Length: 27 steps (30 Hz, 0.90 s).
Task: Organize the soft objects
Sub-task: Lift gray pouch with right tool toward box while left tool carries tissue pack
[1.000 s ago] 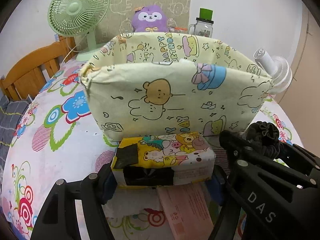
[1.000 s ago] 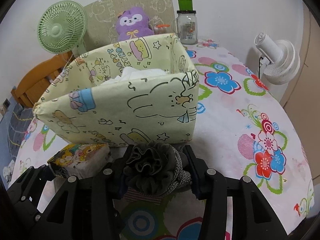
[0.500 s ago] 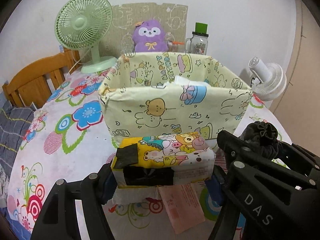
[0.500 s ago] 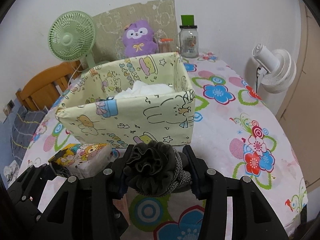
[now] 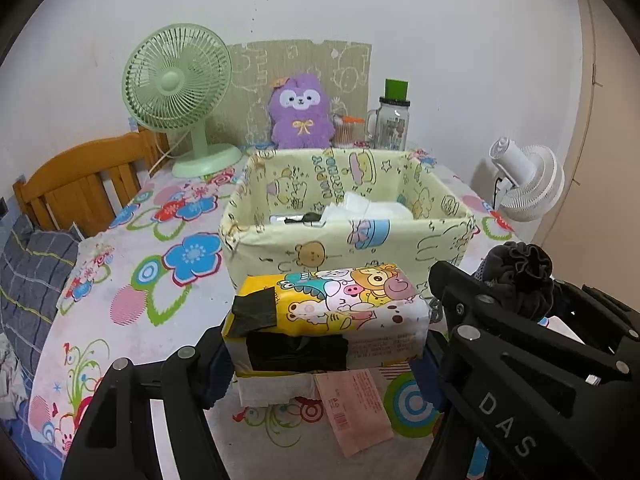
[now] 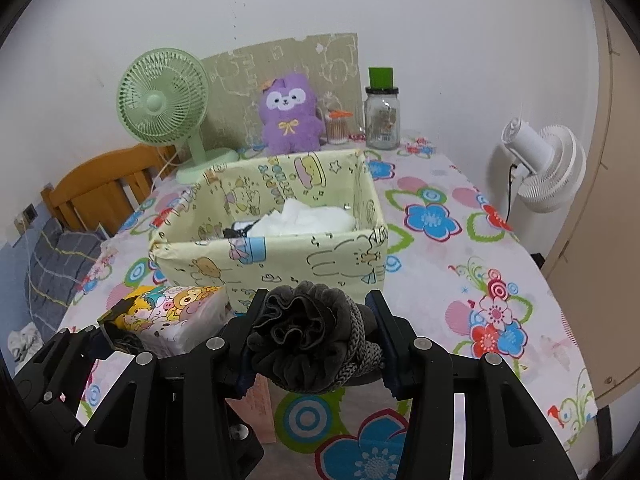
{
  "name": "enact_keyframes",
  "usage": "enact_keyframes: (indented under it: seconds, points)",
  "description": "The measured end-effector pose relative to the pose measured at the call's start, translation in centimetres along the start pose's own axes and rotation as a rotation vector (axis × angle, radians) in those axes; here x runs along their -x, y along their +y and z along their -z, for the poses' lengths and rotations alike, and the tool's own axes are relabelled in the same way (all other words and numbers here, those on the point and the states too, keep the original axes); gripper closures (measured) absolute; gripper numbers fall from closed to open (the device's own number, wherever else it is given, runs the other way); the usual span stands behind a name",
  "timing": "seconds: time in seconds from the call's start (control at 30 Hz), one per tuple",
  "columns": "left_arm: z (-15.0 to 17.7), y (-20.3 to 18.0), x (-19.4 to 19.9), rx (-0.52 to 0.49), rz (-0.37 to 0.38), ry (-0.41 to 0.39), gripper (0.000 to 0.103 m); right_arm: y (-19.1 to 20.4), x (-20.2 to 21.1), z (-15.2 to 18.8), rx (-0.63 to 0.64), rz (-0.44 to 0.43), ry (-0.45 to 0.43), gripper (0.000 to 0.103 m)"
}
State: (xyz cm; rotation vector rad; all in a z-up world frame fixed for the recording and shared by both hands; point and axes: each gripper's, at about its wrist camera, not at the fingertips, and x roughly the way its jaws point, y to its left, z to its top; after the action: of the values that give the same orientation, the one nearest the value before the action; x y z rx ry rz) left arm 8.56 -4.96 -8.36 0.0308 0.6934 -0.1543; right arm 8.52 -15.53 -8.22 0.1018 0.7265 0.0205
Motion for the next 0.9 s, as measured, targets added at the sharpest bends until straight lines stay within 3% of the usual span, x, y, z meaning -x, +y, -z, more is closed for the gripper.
enact_keyframes:
  seconds: [0.9]
  points:
    - [-3.3, 0.3, 1.5, -0.001, -0.02, -0.081, 0.028, 0.5, 1.5, -3.5, 0.019, -0.017, -0.081, 0.051]
